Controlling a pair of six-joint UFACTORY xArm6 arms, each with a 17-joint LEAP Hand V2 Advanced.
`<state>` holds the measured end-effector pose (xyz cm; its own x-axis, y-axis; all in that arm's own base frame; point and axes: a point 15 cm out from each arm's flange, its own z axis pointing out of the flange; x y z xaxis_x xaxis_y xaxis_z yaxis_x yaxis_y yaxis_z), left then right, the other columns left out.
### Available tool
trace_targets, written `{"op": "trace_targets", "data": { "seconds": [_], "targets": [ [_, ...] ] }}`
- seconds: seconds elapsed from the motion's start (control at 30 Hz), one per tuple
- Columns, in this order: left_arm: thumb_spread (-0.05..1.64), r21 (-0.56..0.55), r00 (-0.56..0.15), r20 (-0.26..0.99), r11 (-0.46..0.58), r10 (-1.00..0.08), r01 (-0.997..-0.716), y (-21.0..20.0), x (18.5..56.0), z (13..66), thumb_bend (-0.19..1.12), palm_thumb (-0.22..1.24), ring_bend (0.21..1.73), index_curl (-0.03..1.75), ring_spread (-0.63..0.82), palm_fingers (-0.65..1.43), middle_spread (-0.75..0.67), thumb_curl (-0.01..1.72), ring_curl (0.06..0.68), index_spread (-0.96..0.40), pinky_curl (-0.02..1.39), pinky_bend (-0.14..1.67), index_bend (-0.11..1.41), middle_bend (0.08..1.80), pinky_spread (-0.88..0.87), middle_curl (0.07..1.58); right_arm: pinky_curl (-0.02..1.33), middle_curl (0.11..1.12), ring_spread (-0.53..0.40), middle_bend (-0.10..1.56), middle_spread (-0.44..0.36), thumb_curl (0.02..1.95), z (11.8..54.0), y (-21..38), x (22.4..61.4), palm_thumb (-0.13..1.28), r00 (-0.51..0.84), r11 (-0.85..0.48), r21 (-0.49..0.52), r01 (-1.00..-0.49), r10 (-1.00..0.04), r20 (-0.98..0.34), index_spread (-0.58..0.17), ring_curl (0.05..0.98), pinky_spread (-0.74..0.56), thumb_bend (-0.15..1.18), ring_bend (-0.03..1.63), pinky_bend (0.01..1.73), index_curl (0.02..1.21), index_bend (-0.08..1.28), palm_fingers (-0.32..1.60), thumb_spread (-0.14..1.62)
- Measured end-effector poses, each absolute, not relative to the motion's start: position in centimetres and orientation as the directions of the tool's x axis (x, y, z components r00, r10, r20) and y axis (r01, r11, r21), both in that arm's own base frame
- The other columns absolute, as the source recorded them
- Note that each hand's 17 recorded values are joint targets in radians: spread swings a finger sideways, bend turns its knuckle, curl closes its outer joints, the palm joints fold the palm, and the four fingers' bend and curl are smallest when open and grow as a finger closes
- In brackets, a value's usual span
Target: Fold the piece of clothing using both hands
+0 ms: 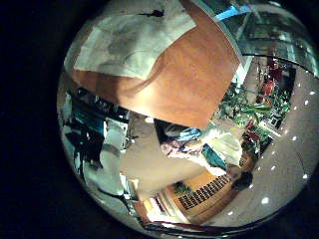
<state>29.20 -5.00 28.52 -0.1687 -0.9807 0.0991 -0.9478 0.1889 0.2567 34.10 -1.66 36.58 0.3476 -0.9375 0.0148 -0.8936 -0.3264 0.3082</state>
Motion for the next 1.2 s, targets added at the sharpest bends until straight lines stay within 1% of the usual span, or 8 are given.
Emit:
{"op": "trace_targets", "data": {
  "seconds": [0.13, 0.3, 0.53, 0.73, 0.93, 1.0, 1.07, 1.2],
  "targets": [
    [1.17, 0.259, -0.156, 0.107, 0.179, -0.982, -0.949, -4.9, 29.4, 28.1, -0.02, 0.17, 0.6, 0.39, 0.4, 0.15, 0.19, 0.29, 0.193, -0.09, 0.33, 0.29, 0.18, 0.17, 0.49, 0.28, 0.16, 0.36, 0.113, 0.26, -0.019, 0.24, 36.6, -2.6, 34.7, 0.39, 0.34, -0.314, 0.317, -0.895, -0.94, 0.027, -0.36, 0.189, 0.33, -0.01, 0.57, 0.59, 0.31, 0.16, 0.18, 1.4],
    [1.17, 0.265, -0.163, 0.108, 0.187, -0.981, -0.946, -5.0, 29.6, 27.7, -0.02, 0.17, 0.6, 0.39, 0.4, 0.15, 0.2, 0.29, 0.194, -0.09, 0.33, 0.3, 0.18, 0.17, 0.48, 0.28, 0.16, 0.36, 0.115, 0.26, -0.018, 0.23, 37.4, -2.4, 35.2, 0.39, 0.34, -0.316, 0.302, -0.9, -0.94, 0.031, -0.358, 0.195, 0.33, -0.01, 0.56, 0.57, 0.31, 0.16, 0.18, 1.4],
    [1.17, 0.282, -0.213, 0.118, 0.239, -0.97, -0.929, -6.0, 30.4, 27.1, -0.02, 0.17, 0.6, 0.39, 0.4, 0.15, 0.2, 0.29, 0.194, -0.09, 0.33, 0.3, 0.19, 0.17, 0.48, 0.29, 0.18, 0.36, 0.117, 0.25, -0.017, 0.23, 36.9, -2.4, 35.3, 0.39, 0.331, -0.306, 0.314, -0.899, -0.943, 0.029, -0.36, 0.202, 0.33, -0.01, 0.55, 0.56, 0.3, 0.16, 0.19, 1.4],
    [1.18, 0.308, -0.306, 0.127, 0.331, -0.944, -0.892, -9.6, 30.9, 24.1, -0.02, 0.2, 0.6, 0.39, 0.41, 0.14, 0.2, 0.29, 0.192, -0.08, 0.33, 0.3, 0.19, 0.17, 0.49, 0.28, 0.19, 0.36, 0.118, 0.25, -0.014, 0.23, 36.0, -2.3, 35.5, 0.41, 0.326, -0.302, 0.335, -0.892, -0.945, 0.017, -0.36, 0.207, 0.33, -0.01, 0.55, 0.55, 0.3, 0.16, 0.21, 1.42],
    [1.13, 0.262, -0.408, 0.117, 0.424, -0.906, -0.867, -13.2, 31.5, 21.3, -0.03, 0.2, 0.62, 0.37, 0.42, 0.09, 0.22, 0.3, 0.2, -0.05, 0.33, 0.32, 0.16, 0.18, 0.49, 0.28, 0.19, 0.37, 0.119, 0.25, -0.006, 0.23, 35.6, -3.0, 35.5, 0.43, 0.303, -0.28, 0.347, -0.895, -0.953, 0.012, -0.361, 0.213, 0.35, 0.0, 0.55, 0.54, 0.3, 0.16, 0.22, 1.43],
    [1.11, 0.254, -0.442, 0.113, 0.456, -0.89, -0.853, -14.2, 31.1, 20.0, -0.03, 0.2, 0.62, 0.36, 0.42, 0.08, 0.22, 0.3, 0.202, -0.04, 0.33, 0.33, 0.16, 0.18, 0.49, 0.28, 0.2, 0.37, 0.119, 0.25, -0.005, 0.23, 35.4, -3.3, 35.3, 0.44, 0.293, -0.27, 0.353, -0.896, -0.956, 0.013, -0.358, 0.215, 0.35, -0.01, 0.55, 0.54, 0.3, 0.16, 0.22, 1.43],
    [1.09, 0.25, -0.467, 0.105, 0.478, -0.878, -0.842, -14.6, 30.8, 18.8, -0.03, 0.2, 0.63, 0.36, 0.43, 0.06, 0.23, 0.3, 0.206, -0.04, 0.34, 0.35, 0.16, 0.17, 0.48, 0.28, 0.2, 0.37, 0.119, 0.25, -0.004, 0.23, 35.3, -3.5, 35.3, 0.44, 0.288, -0.264, 0.357, -0.896, -0.958, 0.013, -0.356, 0.216, 0.35, -0.01, 0.55, 0.54, 0.3, 0.16, 0.22, 1.43],
    [1.05, 0.231, -0.503, 0.066, 0.503, -0.862, -0.833, -14.6, 31.1, 16.5, -0.03, 0.2, 0.64, 0.35, 0.43, 0.04, 0.24, 0.3, 0.21, -0.05, 0.34, 0.37, 0.16, 0.17, 0.48, 0.28, 0.2, 0.37, 0.119, 0.25, -0.003, 0.23, 34.8, -4.1, 35.3, 0.44, 0.273, -0.251, 0.37, -0.895, -0.962, 0.009, -0.354, 0.218, 0.35, -0.01, 0.54, 0.53, 0.3, 0.16, 0.23, 1.43]
  ]
}}
